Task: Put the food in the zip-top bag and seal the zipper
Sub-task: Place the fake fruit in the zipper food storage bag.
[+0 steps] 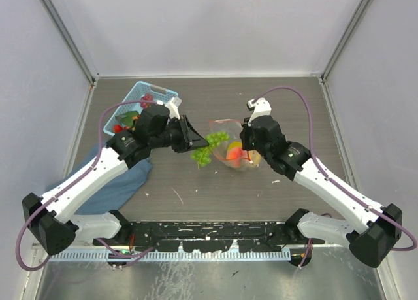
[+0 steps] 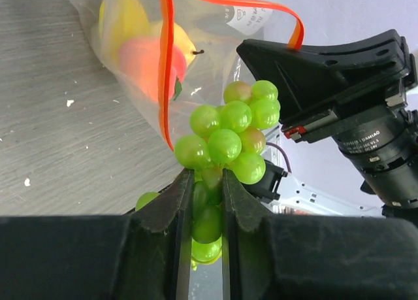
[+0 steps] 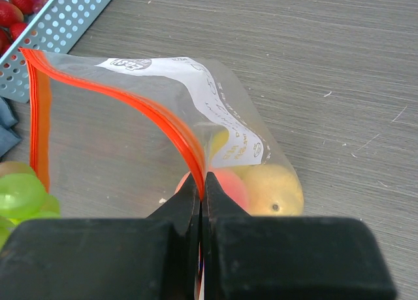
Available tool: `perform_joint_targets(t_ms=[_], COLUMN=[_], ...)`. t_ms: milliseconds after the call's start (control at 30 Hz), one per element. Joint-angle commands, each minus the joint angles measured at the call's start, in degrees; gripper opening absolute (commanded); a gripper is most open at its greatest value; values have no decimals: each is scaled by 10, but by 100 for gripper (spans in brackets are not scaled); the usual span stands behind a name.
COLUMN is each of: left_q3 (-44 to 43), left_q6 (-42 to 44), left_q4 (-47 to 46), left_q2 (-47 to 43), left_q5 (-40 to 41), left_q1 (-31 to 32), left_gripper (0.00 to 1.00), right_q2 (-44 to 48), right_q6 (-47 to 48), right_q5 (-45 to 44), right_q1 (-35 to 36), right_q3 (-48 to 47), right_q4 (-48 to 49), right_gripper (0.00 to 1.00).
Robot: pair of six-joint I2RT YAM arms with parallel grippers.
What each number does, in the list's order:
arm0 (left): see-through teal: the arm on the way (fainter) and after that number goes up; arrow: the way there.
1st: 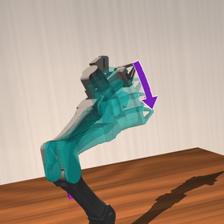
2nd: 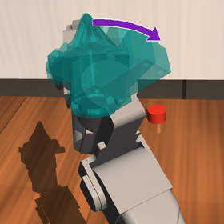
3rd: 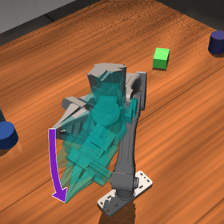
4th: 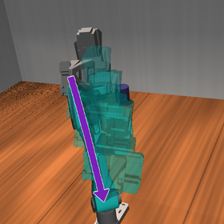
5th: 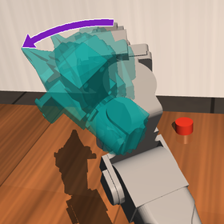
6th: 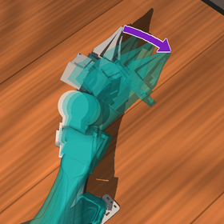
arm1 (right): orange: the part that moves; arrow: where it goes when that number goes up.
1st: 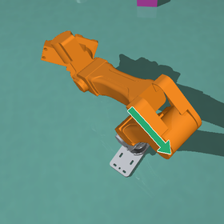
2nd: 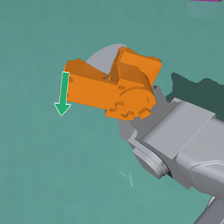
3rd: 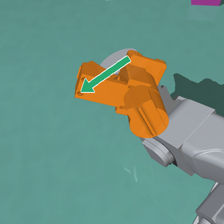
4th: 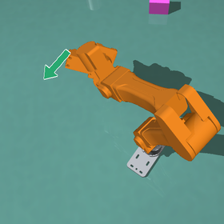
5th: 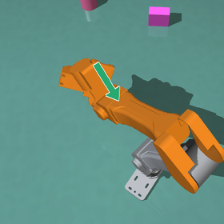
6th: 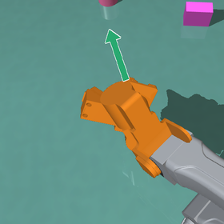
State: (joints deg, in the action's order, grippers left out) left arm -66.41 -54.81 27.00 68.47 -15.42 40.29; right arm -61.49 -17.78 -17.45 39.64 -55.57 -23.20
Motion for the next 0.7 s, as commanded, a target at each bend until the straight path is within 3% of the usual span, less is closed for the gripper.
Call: perform_joint_targets(t_ms=[0, 433, 667], left_q3=[-34, -49, -69], left_q6=[-45, -172, -196], left_q4=[-3, 27, 30], left_q2=[14, 63, 77], left_q5=[27, 76, 86], left_q1=[12, 15, 15], left_gripper=[0, 1, 1], right_q2=[16, 30, 39], right_q6=[-9, 1, 11], right_q5=[2, 24, 44], right_q1=[1, 7, 17], right_q3=[7, 35, 48], right_q4=[54, 91, 112], right_gripper=[1, 1, 1])
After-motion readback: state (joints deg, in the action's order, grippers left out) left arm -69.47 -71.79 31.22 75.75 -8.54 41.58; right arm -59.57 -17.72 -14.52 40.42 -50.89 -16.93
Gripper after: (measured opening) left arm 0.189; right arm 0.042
